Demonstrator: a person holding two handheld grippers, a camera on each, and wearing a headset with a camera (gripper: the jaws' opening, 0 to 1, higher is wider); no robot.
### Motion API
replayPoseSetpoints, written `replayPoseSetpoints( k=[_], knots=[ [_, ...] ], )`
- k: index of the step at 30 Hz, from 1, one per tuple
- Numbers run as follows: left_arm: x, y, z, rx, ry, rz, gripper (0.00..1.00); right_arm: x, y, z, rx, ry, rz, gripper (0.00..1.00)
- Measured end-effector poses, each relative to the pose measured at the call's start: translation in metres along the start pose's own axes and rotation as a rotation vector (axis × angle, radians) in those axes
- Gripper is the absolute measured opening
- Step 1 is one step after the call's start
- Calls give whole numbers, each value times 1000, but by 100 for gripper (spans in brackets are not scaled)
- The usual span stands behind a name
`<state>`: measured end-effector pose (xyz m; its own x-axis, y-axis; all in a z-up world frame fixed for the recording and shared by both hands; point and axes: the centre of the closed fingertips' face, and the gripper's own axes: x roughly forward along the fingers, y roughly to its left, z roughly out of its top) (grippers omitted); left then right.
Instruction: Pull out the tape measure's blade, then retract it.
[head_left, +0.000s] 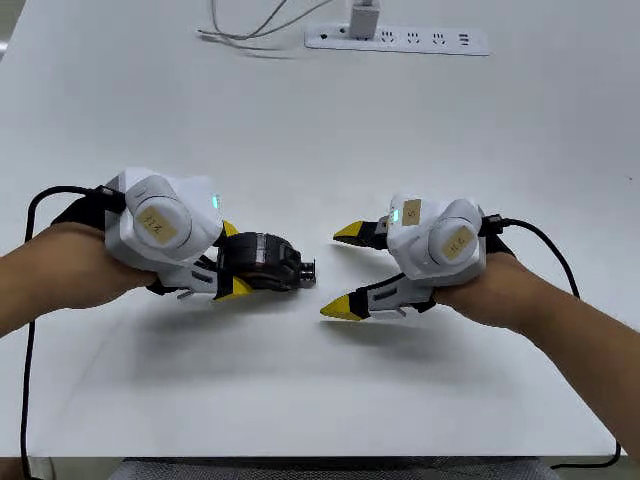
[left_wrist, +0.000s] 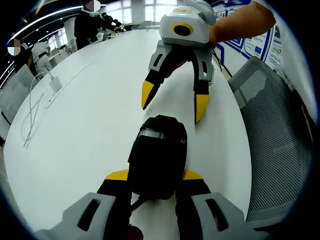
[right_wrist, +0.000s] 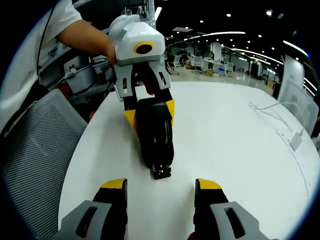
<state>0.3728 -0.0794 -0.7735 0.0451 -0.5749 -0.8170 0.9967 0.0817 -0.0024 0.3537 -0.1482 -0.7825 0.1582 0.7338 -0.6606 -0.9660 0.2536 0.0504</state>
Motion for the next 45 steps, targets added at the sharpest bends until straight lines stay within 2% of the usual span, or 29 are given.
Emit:
replayPoseSetpoints(
  k=[8,25,33,40,45],
  knots=[
    [0,0,0,-1,1,1,29,12,-2,2,-35,2,21,41],
    [1,1,0,-3,2,-2,29,21,-2,5,-98,-16,48,15],
    [1,1,0,1,6,2,29,23,0,7,-119,-23,67,12],
    [0,0,0,1,6,5,29,24,-1,7,-117,-23,56,11],
    [0,0,-1,6,5,1,28,22,-2,6,-144,-11,54,10]
  ],
)
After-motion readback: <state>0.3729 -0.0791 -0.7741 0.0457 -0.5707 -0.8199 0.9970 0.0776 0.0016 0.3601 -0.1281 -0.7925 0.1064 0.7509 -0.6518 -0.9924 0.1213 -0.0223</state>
